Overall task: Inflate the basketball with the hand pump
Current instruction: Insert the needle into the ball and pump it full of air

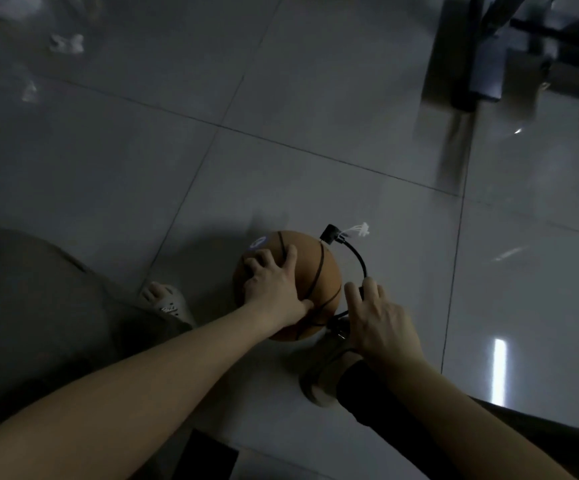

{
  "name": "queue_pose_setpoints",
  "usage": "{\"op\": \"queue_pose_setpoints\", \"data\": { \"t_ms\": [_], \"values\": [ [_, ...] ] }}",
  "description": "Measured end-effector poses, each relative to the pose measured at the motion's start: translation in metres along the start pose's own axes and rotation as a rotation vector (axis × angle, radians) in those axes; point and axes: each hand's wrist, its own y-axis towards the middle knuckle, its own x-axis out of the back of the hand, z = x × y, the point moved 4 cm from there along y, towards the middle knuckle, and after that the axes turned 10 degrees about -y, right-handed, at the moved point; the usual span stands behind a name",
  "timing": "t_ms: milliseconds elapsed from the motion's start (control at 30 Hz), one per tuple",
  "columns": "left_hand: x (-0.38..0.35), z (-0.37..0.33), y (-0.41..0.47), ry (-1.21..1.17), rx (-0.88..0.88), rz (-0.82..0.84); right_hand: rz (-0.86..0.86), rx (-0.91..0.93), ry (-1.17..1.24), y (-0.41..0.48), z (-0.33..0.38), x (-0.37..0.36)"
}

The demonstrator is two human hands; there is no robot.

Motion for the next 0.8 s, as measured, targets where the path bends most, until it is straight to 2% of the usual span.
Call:
{"op": "queue_pose_setpoints", "data": {
  "t_ms": [233,333,467,633,800],
  "values": [
    [-0.005,0.013,-0.008,0.005,0.035,0.052,-0.009,-0.097,0.038,-0.001,0.007,0.011],
    [0.001,0.017,-0.011,-0.005,0.06,0.057,-0.03,-0.082,0.068,-0.011,0.006,0.029],
    [0.012,0.025,-0.014,0.011,0.097,0.055,-0.156,-0.121,0.128,-0.032,0.001,0.087],
    [0.009,0.033,-0.02,-0.005,0.055,0.024,-0.306,-0.114,0.112,-0.064,-0.006,0.149],
    [0.008,0.031,-0.023,-0.021,0.067,0.056,-0.215,-0.103,0.017,-0.08,0.002,0.125]
  ]
}}
